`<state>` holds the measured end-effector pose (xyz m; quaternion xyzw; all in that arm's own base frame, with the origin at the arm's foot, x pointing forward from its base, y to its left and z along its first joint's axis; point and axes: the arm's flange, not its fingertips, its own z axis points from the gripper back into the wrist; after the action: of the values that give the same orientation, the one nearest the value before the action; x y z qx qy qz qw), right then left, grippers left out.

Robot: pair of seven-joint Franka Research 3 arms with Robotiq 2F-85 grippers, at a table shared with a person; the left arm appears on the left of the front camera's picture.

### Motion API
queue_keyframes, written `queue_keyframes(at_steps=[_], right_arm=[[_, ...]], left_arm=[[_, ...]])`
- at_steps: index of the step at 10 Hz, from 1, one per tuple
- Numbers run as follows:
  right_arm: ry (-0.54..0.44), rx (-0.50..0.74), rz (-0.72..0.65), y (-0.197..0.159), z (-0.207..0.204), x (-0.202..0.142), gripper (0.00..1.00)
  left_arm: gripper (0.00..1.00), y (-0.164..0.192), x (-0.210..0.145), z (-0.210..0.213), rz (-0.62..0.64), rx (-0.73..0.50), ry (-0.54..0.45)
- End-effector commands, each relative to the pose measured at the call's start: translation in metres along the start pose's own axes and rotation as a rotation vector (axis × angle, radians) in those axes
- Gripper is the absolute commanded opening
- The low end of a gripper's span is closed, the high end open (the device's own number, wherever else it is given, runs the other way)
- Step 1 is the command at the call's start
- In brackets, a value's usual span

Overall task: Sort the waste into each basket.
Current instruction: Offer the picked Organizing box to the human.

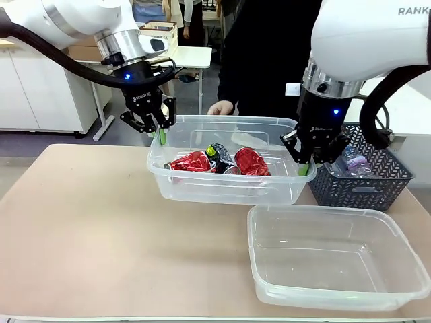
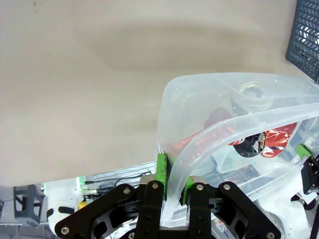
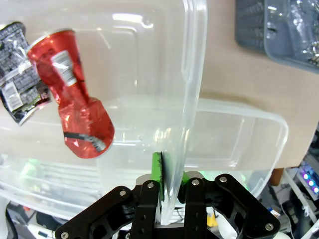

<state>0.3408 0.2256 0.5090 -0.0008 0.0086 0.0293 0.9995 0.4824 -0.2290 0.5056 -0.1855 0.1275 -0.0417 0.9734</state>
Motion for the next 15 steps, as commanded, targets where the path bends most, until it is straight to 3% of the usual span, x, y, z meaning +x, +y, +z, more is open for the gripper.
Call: queue_keyframes(at_steps=[1, 6, 8, 10, 13, 15], right_arm=[[0.007, 0.001, 0.019, 0.006, 0.002, -0.003, 0.05], [0.000, 0.000, 0.000, 0.000, 0.000, 0.000, 0.05], [-0.059, -0.071, 0.136, 0.018, 0.017, 0.057, 0.05], [-0.009, -0.069, 0.217, 0.025, 0.024, 0.105, 0.05], [0.102, -0.039, 0.262, 0.024, -0.003, 0.154, 0.05], [0.106, 0.012, 0.207, 0.016, -0.014, 0.160, 0.05]], left_arm=[[0.07, -0.002, -0.004, 0.001, -0.011, -0.005, -0.017], [0.07, 0.000, 0.000, 0.000, 0.000, 0.000, 0.000], [0.07, -0.024, 0.066, 0.022, 0.030, -0.074, -0.077], [0.07, -0.035, 0.102, 0.031, 0.069, -0.108, -0.154], [0.07, -0.028, 0.110, 0.027, 0.109, -0.192, -0.157], [0.07, -0.019, 0.114, 0.027, 0.162, -0.211, -0.118]])
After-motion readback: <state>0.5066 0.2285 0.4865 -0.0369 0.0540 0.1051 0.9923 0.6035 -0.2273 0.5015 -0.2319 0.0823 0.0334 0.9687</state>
